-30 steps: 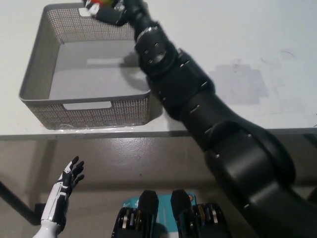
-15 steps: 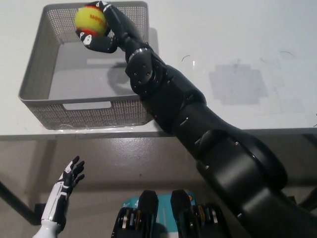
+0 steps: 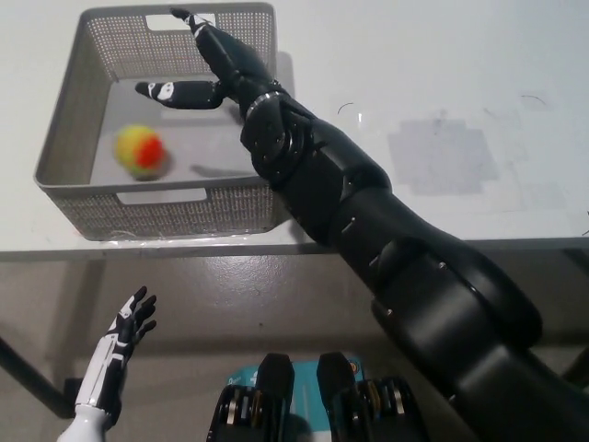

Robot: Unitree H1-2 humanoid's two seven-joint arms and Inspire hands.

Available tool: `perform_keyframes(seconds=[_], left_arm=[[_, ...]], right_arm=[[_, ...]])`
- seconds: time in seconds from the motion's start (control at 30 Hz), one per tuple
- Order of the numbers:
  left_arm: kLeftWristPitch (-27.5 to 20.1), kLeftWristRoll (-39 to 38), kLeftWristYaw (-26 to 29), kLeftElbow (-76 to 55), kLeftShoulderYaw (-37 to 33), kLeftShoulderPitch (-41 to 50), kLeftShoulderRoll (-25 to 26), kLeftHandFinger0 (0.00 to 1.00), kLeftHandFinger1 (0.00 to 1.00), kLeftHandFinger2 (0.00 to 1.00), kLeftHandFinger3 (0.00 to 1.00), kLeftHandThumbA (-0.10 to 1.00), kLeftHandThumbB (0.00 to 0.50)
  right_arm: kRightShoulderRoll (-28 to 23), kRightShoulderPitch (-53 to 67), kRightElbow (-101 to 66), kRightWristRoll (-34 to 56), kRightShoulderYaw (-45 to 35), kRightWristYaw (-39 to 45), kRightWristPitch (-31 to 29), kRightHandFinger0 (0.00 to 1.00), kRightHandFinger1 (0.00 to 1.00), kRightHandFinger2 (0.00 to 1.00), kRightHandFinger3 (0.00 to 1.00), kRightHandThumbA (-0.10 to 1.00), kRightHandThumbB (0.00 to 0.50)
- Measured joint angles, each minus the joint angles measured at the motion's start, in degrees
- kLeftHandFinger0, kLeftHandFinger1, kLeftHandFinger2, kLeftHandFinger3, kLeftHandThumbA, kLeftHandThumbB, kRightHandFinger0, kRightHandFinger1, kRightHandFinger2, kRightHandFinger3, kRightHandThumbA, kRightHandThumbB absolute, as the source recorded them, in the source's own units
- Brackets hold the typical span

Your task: Use the right hand to pick up a tennis ball and put it into a container on the left side

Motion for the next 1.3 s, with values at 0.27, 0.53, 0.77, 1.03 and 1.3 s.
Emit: perform_keyframes(seconds=[0.27, 0.53, 0.77, 1.03, 1.3], left_arm=[[0.0, 0.0, 0.0, -0.1, -0.2, -0.6, 0.5, 1.0, 1.0, 1.0, 1.0, 1.0, 0.261], [0.3, 0.0, 0.0, -0.2, -0.2, -0.6, 0.6, 1.0, 1.0, 1.0, 1.0, 1.0, 0.29], [0.4, 0.0, 0.0, -0.1, -0.2, -0.5, 0.6, 1.0, 1.0, 1.0, 1.0, 1.0, 0.268], [0.5, 0.0, 0.0, 0.0, -0.2, -0.5, 0.5, 1.0, 1.0, 1.0, 1.0, 1.0, 0.247], [0.5, -0.1, -0.1, 0.4, -0.2, -0.5, 0.5, 1.0, 1.0, 1.0, 1.0, 1.0, 0.224]], right_arm=[[-2.1, 0.0, -2.8, 0.0, -1.3, 1.1, 0.1, 1.0, 1.0, 1.0, 1.0, 1.0, 0.43], [-8.2, 2.9, -19.9, 0.3, -4.8, 1.6, 0.2, 1.0, 1.0, 1.0, 1.0, 1.0, 0.378], [-12.3, 13.8, -35.8, 0.4, -7.2, 2.6, 1.7, 1.0, 1.0, 1.0, 1.0, 1.0, 0.336], [-15.8, 28.9, -51.6, 2.5, -11.0, 3.4, 3.0, 1.0, 1.0, 1.0, 1.0, 1.0, 0.373], [-17.4, 47.8, -68.4, 7.0, -14.4, 4.5, 3.3, 1.0, 1.0, 1.0, 1.0, 1.0, 0.267]])
